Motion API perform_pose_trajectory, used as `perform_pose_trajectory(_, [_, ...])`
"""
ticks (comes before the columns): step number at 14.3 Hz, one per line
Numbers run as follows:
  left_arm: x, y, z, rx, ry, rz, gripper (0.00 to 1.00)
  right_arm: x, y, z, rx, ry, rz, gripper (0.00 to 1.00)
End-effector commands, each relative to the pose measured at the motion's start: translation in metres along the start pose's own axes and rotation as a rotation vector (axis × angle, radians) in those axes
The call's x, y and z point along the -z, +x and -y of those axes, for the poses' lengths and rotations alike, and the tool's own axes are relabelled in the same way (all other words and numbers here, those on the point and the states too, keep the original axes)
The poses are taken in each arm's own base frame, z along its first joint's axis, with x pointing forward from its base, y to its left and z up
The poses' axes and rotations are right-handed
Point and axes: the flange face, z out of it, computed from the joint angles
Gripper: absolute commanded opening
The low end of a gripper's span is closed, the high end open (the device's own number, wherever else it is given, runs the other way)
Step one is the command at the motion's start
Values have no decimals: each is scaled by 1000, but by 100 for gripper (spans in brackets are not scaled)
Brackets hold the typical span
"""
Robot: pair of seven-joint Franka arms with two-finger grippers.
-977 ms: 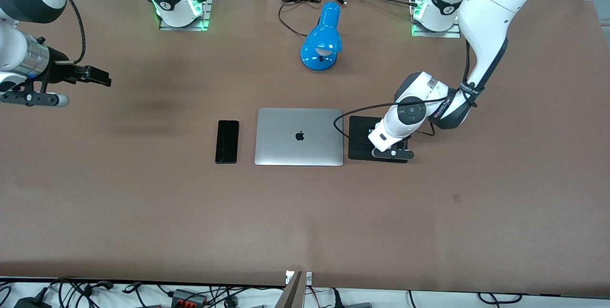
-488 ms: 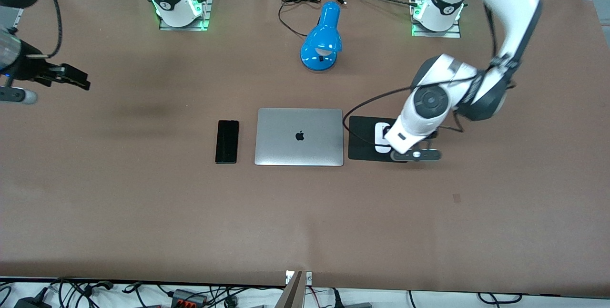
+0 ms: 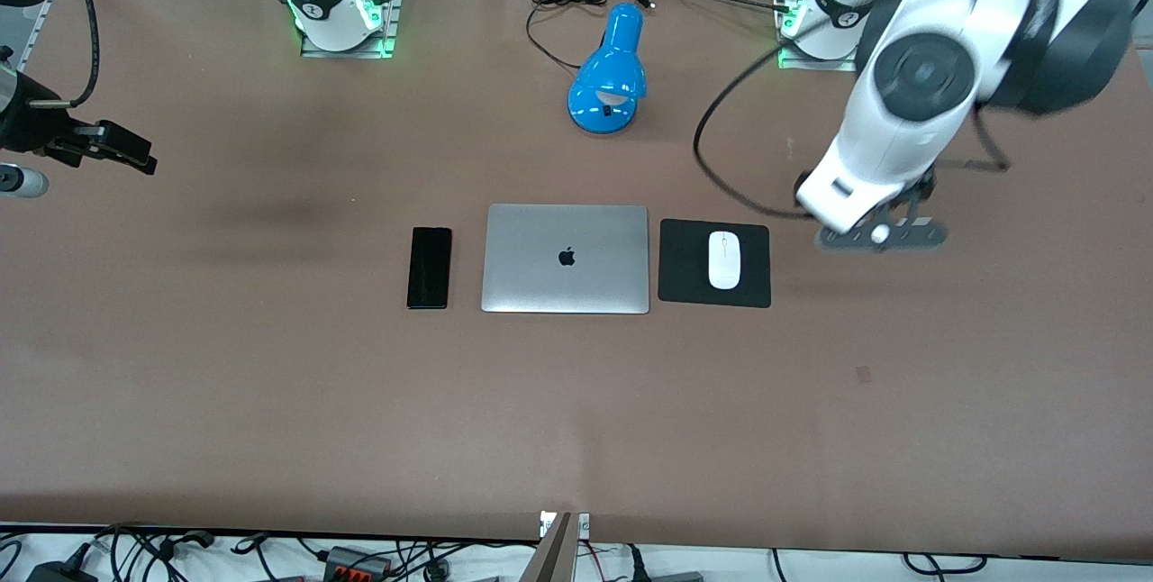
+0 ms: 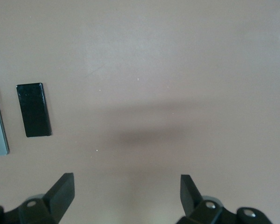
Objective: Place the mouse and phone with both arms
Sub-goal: 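Release the mouse on the pad and raise the left gripper away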
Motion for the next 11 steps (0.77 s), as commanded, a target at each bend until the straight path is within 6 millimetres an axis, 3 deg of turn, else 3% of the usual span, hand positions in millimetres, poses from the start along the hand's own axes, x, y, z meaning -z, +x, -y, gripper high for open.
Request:
perform_pose_trajectory(1, [22, -19, 29, -16, -38, 17, 100, 15, 0, 1, 4, -4, 5, 100])
perform_pose_trajectory(3, [33, -14, 40, -41, -67, -7, 100, 16, 0, 1, -9, 3, 4, 100])
perform_pose_trajectory(5, [29, -7, 42, -45, -100, 3, 100, 14, 3, 4, 5, 1, 3, 100])
perform_pose_trajectory(7, [34, -4, 64, -3, -251, 40, 100, 20, 3, 8, 8, 4, -5, 100])
perform_pose_trajectory(10, [34, 2, 76, 5, -297, 36, 100, 12, 8, 8, 10, 8, 9, 100])
perform_pose_trajectory(11, [35, 6, 89, 8, -303, 25, 100, 12, 8, 8, 10, 7, 9, 100])
